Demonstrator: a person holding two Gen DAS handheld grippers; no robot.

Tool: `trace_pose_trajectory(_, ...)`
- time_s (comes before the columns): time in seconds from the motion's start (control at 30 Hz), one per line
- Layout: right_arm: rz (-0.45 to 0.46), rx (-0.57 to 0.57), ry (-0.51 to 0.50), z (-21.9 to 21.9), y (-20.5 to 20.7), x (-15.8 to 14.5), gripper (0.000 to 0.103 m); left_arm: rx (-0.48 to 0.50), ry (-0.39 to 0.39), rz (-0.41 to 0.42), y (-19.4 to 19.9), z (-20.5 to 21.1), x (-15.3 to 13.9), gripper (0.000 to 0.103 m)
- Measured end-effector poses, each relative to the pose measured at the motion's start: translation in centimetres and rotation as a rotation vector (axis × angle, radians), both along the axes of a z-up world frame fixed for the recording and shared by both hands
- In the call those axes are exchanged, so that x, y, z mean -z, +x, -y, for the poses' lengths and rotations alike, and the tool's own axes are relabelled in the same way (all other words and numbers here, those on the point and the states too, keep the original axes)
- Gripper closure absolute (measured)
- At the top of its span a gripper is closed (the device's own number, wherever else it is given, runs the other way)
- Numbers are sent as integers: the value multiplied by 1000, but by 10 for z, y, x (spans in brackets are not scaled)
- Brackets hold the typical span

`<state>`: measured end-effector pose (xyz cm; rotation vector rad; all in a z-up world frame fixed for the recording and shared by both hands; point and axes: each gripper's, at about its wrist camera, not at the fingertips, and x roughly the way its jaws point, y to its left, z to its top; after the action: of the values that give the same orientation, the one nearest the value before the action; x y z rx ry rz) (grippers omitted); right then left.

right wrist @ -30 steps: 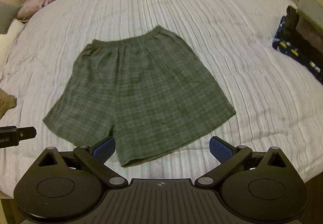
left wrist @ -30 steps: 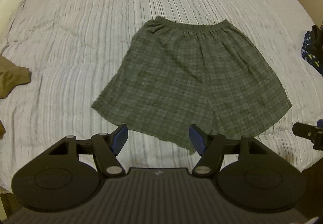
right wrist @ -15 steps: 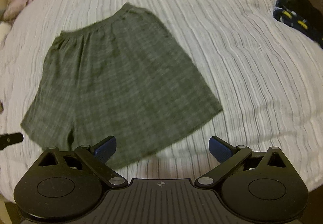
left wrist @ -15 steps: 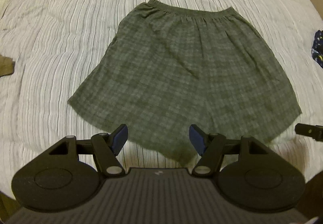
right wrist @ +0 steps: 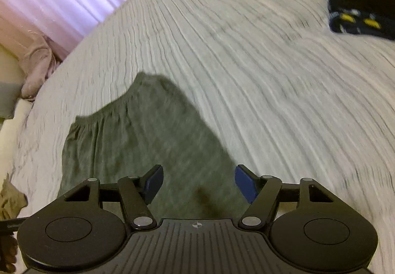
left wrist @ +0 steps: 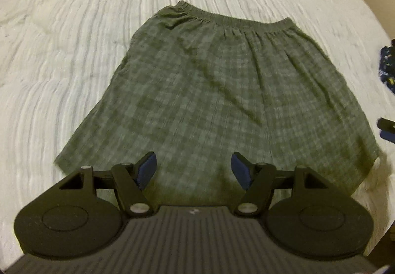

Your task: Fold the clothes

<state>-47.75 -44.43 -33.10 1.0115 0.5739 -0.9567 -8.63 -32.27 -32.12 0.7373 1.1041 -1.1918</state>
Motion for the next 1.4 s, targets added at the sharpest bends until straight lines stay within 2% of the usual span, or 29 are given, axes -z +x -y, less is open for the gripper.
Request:
trace_pose_trajectory(0.03,-4,-12,-12,6,1,4,48,2,-7,-13,5,2,3,40)
trace_pose_trajectory(0.2,-32,-40,-20,27,2,31,49,-19,-36,-94,32,13,16,40)
trace_pose_trajectory(0.37,8,-47,6,34,-4,46,49,-30,-51,-136,53,22,21,40)
trace_pose_trajectory(0.43,33,-55,7,35,-4,49,59,-24,-49,-139,60,25,23,40)
trace_pose_trajectory(0.47,53,-57,16,37,-4,51,72,-22,-48,-144,63,25,24,40)
trace_pose_trajectory(0.57,95,-51,46,41,-4,57,74,-15,-45,-167,72,26,27,40)
trace_pose_trajectory(0.6,95,-46,52,42,-3,58,86,-12,-44,-174,74,26,28,40)
trace_pose_trajectory(0.67,68,-31,61,42,2,55,99,-8,-42,-185,82,24,29,40)
trace_pose_trajectory(0.73,-14,-22,49,38,16,45,100,-5,-41,-195,91,22,30,40)
trace_pose_trajectory(0.83,-201,-10,0,25,53,22,101,-11,-42,-206,108,18,32,40)
trace_pose_trajectory(0.87,-279,-20,-37,17,74,13,101,-16,-43,-212,114,16,33,40)
trace_pose_trajectory(1.0,-480,-82,-205,-28,167,-22,101,-23,-54,-241,142,8,30,40)
trace_pose_trajectory(1.13,-533,-212,-352,-90,274,-38,101,-16,-67,-251,167,-1,26,40)
trace_pose_trajectory(1.2,-515,-274,-360,-117,318,-31,101,-11,-73,-252,180,-5,25,40)
trace_pose_trajectory(1.27,-496,-340,-299,-137,351,-14,100,-8,-74,-250,192,-8,25,40)
trace_pose_trajectory(1.3,-487,-375,-257,-145,366,-4,99,-6,-71,-248,197,-10,26,40)
trace_pose_trajectory(1.33,-479,-403,-222,-153,376,4,93,-5,-69,-246,202,-12,27,40)
trace_pose_trajectory(1.37,-469,-423,-195,-160,381,9,60,-4,-66,-247,205,-14,28,41)
trace_pose_trajectory(1.4,-458,-431,-184,-167,381,10,34,-4,-62,-250,208,-16,30,41)
